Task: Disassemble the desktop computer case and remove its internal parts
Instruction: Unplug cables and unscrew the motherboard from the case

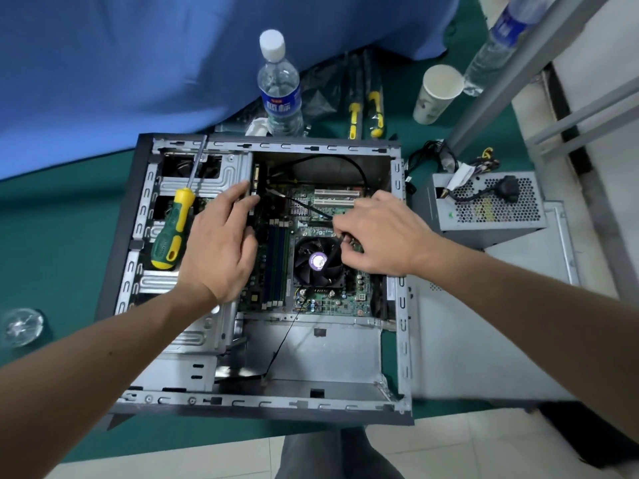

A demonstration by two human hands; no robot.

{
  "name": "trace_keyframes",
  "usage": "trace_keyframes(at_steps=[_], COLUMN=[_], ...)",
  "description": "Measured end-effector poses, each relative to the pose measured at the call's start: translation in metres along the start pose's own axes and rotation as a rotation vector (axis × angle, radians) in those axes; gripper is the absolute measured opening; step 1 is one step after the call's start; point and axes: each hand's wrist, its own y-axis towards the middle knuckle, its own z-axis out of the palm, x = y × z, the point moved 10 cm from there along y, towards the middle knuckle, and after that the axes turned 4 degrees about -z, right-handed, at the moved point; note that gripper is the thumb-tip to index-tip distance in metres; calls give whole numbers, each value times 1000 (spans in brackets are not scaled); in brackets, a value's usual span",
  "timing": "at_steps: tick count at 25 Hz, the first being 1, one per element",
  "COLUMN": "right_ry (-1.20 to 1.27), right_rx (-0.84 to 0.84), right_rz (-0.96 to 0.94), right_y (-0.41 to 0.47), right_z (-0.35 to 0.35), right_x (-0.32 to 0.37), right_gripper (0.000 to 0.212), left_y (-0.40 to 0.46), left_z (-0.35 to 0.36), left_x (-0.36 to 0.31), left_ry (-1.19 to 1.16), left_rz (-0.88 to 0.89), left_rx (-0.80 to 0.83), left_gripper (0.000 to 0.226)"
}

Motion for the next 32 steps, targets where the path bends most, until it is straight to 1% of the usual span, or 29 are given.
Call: trace_keyframes(at_steps=[3, 8, 10, 12, 14, 22, 24, 26, 28, 30, 32], right_ry=[-26, -54, -73, -91, -87, -57, -42, -18, -5, 1, -13], right_rx=[34, 60, 58, 55, 60, 43, 38, 39, 41, 34, 18], right_rz=[23, 63, 79, 83, 83, 65, 67, 83, 89, 86, 88], right_y=[1, 0, 1, 1, 0, 0, -1, -1, 1, 2, 1], right_z=[3, 4, 3, 1, 0, 0, 1, 2, 3, 3, 2], right_x=[-4, -5, -6, -6, -5, -5, -7, -9, -10, -11, -10], right_gripper=[26, 38, 35, 24, 18, 12, 13, 22, 32, 34, 29], left_y=[0, -1, 0, -1, -1, -2, -3, -5, -8, -9, -5], left_z=[-1, 0, 1, 1, 0, 3, 2, 3, 11, 25, 41], left_x=[-2, -2, -2, -2, -2, -1, -6, -20, -41, -57, -61], left_ry=[-2, 4, 4, 5, 7, 22, 56, 138, 150, 60, -71], left_rz=[-6, -11, -11, -16, -18, -25, -21, 25, 78, 18, -147], left_rx=[19, 44, 50, 56, 56, 80, 88, 91, 105, 155, 199], left_gripper=[52, 54, 54, 55, 55, 55, 54, 51, 52, 54, 55])
